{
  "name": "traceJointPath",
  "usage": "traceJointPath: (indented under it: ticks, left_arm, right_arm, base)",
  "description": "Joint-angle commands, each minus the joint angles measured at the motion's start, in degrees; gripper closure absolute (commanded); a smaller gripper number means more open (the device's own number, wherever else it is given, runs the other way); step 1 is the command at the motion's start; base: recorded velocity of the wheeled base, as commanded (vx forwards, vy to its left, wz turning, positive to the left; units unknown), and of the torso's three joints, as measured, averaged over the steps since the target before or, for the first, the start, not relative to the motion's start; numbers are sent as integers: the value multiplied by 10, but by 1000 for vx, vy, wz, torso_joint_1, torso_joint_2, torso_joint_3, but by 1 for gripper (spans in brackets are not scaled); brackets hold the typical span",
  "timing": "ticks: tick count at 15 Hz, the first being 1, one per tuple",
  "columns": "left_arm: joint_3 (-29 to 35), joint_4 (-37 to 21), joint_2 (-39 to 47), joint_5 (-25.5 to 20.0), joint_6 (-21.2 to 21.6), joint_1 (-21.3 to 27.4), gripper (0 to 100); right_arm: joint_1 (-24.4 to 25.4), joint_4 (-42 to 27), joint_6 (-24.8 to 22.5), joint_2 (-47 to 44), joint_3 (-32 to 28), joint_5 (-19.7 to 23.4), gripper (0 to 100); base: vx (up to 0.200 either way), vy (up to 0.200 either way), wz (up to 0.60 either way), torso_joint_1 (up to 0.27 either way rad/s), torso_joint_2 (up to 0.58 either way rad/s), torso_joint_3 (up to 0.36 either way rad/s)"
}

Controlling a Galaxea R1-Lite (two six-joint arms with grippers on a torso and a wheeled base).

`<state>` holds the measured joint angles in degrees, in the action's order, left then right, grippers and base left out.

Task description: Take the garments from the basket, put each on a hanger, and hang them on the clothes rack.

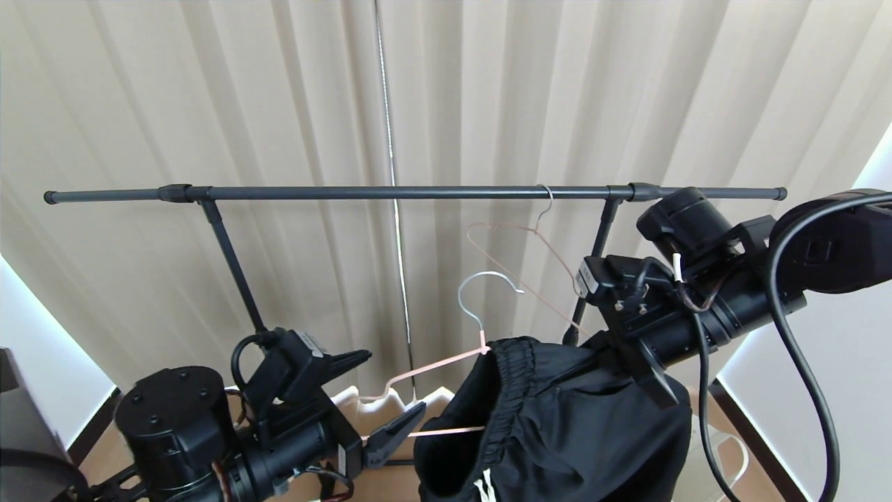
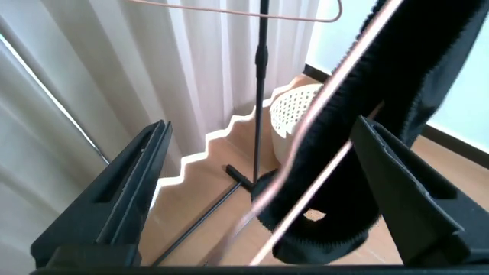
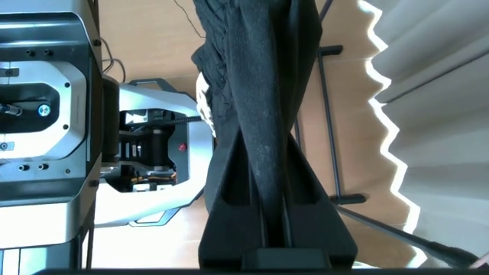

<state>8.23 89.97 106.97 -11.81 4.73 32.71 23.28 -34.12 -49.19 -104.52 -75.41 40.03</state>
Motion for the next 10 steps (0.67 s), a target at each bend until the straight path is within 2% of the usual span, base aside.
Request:
traceJointPath:
  ticks: [1,4,5,7,10]
  left_arm:
    - [-31,0,-54,-16,-17,-26,0]
    - [-67,0,-105,-21,-36,-51,0]
    - [-72,0,-118,-21,-53,-65,0]
    - [-82,0,-145,-25,-166,-93,0]
    - [-82,0,-126,-27,-177,-109,0]
  right_arm:
    - [-6,0,1,9,-1,0,100]
    - [-18,2,3,23,-2,0,100]
    - [-26,3,4,28,-3,0,100]
    - [-39,38,12,43,0,-3,100]
    - [-40,77,30,63,-1,-21,100]
  base:
    - [0,0,0,0,0,0]
    - [0,0,0,0,0,0]
    - [0,0,0,0,0,0]
    - [0,0,0,0,0,0]
    - [0,0,0,0,0,0]
